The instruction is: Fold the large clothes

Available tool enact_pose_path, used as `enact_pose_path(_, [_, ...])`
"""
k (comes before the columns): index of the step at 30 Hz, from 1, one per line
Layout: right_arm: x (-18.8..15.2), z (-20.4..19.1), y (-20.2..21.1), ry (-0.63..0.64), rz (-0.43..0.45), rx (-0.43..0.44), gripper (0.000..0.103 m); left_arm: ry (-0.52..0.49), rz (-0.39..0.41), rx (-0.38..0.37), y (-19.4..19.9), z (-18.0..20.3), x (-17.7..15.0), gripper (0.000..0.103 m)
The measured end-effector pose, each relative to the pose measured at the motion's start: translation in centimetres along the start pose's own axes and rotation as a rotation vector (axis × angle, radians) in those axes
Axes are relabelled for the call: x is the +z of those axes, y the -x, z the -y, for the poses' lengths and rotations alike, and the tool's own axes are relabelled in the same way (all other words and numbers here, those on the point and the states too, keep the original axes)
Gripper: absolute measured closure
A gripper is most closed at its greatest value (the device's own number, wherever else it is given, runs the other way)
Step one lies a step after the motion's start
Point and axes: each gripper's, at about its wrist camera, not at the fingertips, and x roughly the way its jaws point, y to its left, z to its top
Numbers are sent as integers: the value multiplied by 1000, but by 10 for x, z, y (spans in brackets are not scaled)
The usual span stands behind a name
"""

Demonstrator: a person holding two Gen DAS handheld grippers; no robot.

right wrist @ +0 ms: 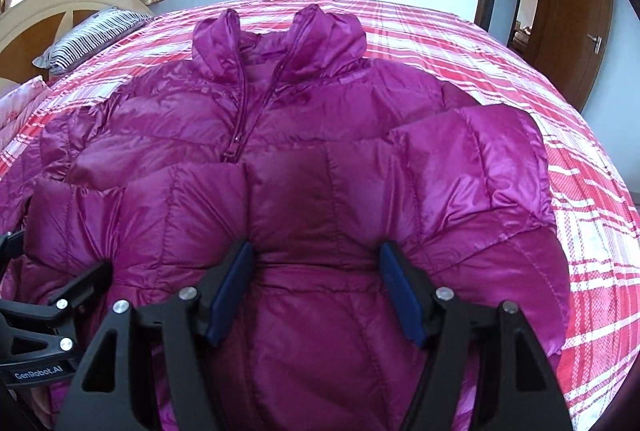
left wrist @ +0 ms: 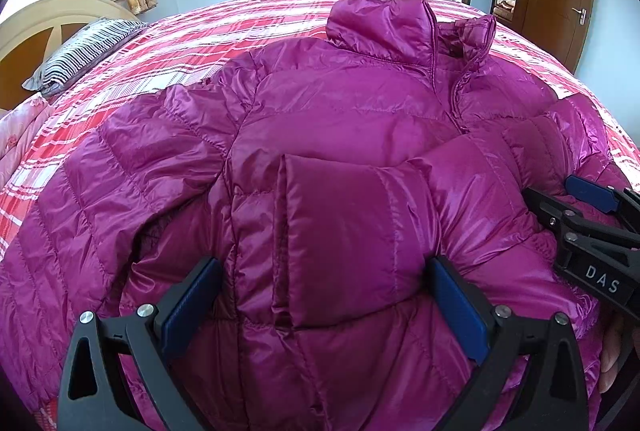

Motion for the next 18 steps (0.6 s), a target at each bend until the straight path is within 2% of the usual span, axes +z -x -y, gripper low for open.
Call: enact_pose_path(18, [0,0,-2,-3,1,-4,31,-3,-4,1,-1,1,0,1])
